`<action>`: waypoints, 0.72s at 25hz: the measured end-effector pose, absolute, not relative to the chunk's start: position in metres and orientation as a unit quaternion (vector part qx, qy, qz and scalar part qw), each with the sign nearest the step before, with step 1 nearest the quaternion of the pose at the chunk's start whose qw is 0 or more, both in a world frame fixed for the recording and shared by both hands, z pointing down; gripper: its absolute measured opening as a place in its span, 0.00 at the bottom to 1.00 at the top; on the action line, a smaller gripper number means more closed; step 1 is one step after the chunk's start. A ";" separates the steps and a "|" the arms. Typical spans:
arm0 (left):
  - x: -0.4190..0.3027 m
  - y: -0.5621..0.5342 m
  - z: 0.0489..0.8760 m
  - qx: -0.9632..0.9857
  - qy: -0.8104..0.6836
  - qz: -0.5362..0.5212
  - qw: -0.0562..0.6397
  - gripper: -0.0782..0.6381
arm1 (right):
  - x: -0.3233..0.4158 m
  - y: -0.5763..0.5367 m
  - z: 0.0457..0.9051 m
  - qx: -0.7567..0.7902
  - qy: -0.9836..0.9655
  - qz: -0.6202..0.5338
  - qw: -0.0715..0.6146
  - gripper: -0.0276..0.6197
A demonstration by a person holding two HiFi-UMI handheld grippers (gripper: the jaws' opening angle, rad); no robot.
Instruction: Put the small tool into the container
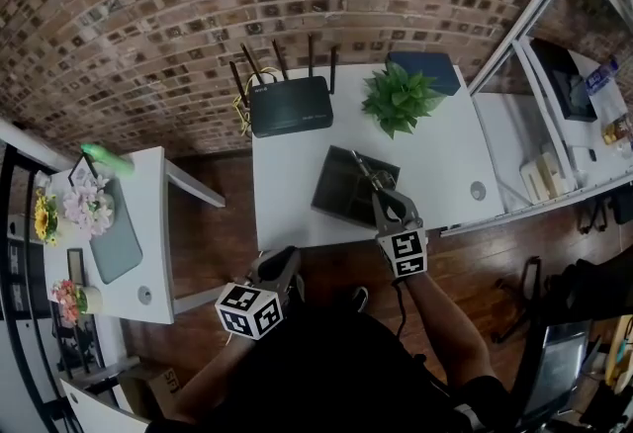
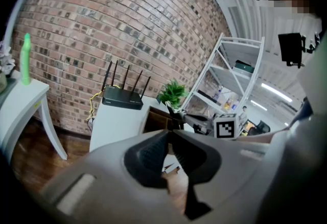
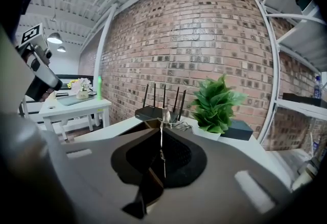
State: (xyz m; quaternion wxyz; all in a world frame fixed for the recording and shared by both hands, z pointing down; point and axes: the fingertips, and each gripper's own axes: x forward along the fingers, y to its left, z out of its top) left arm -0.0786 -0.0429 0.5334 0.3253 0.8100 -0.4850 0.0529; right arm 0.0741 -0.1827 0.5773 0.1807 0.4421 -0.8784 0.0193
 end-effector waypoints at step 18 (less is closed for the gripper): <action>-0.083 -0.048 0.537 0.813 -0.475 0.047 0.333 0.14 | 0.078 -0.173 0.622 0.457 -0.851 0.048 0.254 0.07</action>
